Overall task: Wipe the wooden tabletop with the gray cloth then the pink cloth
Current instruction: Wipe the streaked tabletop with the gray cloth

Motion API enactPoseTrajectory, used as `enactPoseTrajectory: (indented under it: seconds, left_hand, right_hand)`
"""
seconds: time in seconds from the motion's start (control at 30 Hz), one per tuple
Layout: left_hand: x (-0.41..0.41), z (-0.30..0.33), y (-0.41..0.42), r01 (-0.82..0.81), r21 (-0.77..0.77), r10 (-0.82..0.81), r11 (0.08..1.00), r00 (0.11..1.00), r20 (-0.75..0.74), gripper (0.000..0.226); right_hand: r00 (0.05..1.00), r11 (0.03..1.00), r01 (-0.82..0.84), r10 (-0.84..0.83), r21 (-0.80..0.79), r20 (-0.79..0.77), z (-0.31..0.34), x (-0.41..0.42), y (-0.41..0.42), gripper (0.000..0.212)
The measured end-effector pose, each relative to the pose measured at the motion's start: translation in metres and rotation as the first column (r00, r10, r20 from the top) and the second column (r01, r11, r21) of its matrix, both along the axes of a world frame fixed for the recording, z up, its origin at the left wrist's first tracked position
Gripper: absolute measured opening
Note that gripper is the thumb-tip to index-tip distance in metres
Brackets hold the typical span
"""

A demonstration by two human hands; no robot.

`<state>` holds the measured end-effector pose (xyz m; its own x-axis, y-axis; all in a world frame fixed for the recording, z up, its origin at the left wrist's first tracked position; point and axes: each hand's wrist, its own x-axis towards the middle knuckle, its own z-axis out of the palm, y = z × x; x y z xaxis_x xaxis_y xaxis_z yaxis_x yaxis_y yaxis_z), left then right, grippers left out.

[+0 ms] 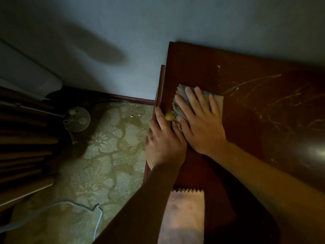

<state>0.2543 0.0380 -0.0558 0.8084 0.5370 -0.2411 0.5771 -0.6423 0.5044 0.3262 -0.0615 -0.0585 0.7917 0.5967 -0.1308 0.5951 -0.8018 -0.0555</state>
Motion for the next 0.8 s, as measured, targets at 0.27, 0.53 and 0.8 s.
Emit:
enactPoseTrajectory:
  seconds: [0.27,0.53,0.8]
  left_hand:
    - [0.001,0.004,-0.001,0.018,0.064,-0.016,0.998,0.999,-0.035,0.063]
    - [0.002,0.001,-0.001,0.005,0.047,-0.003,0.999,0.999,-0.034,0.064]
    - [0.001,0.002,-0.002,0.027,0.065,-0.026,0.998,1.000,-0.018,0.063]
  right_hand:
    - [0.974,0.974,0.227,-0.227,-0.016,0.002,0.000,0.125,0.009,0.066]
    - [0.998,0.998,0.049,-0.050,-0.026,-0.033,-0.004,-0.004,-0.035,0.072]
    - [0.979,0.979,0.202,-0.202,0.002,-0.024,-0.001,0.132,-0.028,0.068]
